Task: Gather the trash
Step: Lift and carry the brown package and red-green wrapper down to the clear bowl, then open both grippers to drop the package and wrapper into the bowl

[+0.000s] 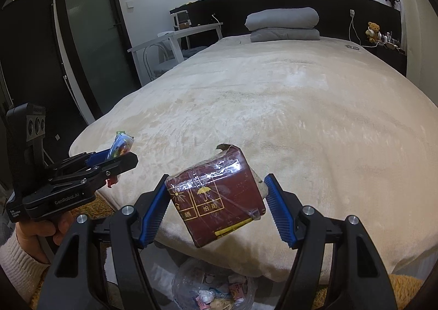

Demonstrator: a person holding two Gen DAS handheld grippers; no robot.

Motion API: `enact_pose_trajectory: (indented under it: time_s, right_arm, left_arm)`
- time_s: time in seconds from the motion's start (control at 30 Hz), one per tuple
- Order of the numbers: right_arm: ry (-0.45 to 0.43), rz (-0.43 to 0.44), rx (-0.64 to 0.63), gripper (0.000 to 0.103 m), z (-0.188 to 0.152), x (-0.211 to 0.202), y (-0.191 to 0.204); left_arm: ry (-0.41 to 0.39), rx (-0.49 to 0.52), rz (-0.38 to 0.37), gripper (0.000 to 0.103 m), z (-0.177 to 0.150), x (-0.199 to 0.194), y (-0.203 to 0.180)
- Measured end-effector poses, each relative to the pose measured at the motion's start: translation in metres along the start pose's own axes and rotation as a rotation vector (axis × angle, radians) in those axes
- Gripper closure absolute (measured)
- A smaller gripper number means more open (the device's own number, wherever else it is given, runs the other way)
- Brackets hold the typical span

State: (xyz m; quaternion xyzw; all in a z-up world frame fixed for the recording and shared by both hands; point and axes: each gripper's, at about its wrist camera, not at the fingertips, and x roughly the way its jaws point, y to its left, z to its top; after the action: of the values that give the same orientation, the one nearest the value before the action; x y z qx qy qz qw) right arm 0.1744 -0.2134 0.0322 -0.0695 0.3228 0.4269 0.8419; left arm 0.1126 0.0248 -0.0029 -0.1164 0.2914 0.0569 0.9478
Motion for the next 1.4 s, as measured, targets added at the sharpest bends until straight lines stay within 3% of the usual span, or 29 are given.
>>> enact_pose_trajectory:
  time_s: [0.53,0.93,1.4]
  right_arm:
    - [0.043,0.052,0.089,0.035,-0.033,-0.016,0.009]
    - [0.177,0.097,0.199,0.035,-0.056,0.000,0.006]
    - [0.389,0.101,0.342,0.035,-0.089,0.036,0.002]
  left_arm:
    - [0.074,-0.029,-0.060,0.056,-0.043,-0.014,-0.018]
    - [0.211,-0.091,-0.101,0.056,-0.071,-0.001,-0.019]
    - [0.453,-0.187,-0.106,0.056,-0.110,0.032,-0.019]
